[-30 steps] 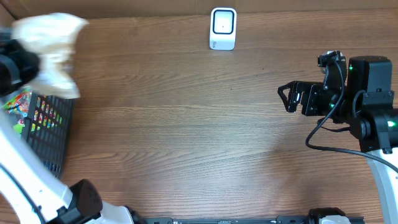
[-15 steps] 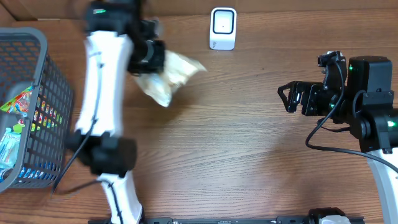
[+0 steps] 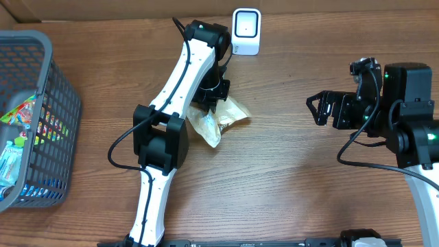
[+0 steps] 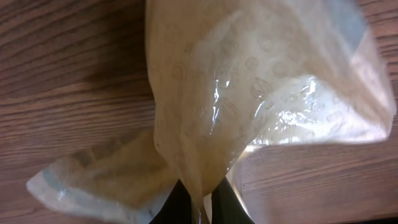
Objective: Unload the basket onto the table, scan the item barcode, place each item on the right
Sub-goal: 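Lift the bread bag out and lower it onto the table centre, then open the left gripper and move it back to the basket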
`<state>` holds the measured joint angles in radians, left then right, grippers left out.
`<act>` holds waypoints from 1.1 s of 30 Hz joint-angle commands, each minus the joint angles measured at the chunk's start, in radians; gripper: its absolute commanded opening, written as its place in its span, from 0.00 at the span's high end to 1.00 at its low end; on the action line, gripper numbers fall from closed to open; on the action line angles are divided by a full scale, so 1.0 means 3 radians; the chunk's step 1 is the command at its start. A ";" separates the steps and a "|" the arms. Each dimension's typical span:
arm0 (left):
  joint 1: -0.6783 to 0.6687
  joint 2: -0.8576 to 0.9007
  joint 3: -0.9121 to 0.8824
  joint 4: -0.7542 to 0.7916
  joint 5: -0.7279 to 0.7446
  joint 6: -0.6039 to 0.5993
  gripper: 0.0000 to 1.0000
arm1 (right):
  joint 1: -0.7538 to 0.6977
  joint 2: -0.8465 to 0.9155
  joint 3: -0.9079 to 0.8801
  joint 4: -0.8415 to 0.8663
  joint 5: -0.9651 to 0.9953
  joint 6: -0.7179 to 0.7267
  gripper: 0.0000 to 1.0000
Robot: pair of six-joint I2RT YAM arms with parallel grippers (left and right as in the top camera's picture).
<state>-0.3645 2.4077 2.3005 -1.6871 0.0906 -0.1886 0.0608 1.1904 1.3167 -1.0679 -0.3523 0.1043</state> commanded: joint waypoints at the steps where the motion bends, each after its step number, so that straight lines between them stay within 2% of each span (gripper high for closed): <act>1: 0.0036 -0.0100 0.0005 -0.0011 -0.0062 -0.0045 0.96 | 0.0018 0.0004 0.0088 -0.0005 -0.0028 -0.0001 0.00; 5: 0.0039 -0.0291 -0.0229 -0.0011 -0.0067 0.0036 0.96 | 0.0018 0.0004 0.0088 -0.0048 -0.0028 -0.0001 0.00; 12: 0.0057 -0.0718 -0.1101 -0.0011 -0.0249 0.0055 0.96 | 0.0018 0.0004 0.0088 -0.0052 -0.0028 -0.0001 0.00; 18: 0.0104 -0.0853 -0.1063 -0.0011 -0.0300 0.0057 0.96 | 0.0018 0.0004 0.0088 -0.0025 -0.0028 -0.0003 0.00; 19: 0.0120 -0.0902 -0.0987 -0.0011 -0.0315 0.0070 0.93 | 0.0018 0.0004 0.0088 -0.0024 -0.0028 -0.0003 0.00; 21: 0.0154 -0.1019 -0.0790 -0.0011 -0.0315 0.0108 0.80 | 0.0018 0.0004 0.0088 -0.0025 -0.0028 -0.0003 0.00; 23: 0.0229 -0.1151 -0.0568 -0.0010 -0.0315 0.0121 0.52 | 0.0018 0.0004 0.0088 -0.0025 -0.0029 -0.0001 0.00; 26: 0.0468 -0.1429 -0.0209 -0.0010 -0.0320 0.0191 0.15 | 0.0018 0.0004 0.0088 -0.0024 -0.0029 -0.0001 0.00; 30: 0.1045 -0.1773 0.0136 -0.0009 -0.0456 0.0197 0.00 | 0.0018 0.0004 0.0088 -0.0024 -0.0028 -0.0001 0.00; 33: 0.1722 -0.1961 0.0287 0.0009 -0.0510 0.0193 0.00 | 0.0018 0.0004 0.0088 -0.0023 -0.0028 -0.0003 0.00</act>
<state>0.0002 1.8782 2.3466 -1.6791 -0.0158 -0.1421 0.0605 1.1904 1.3167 -1.0836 -0.3523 0.1047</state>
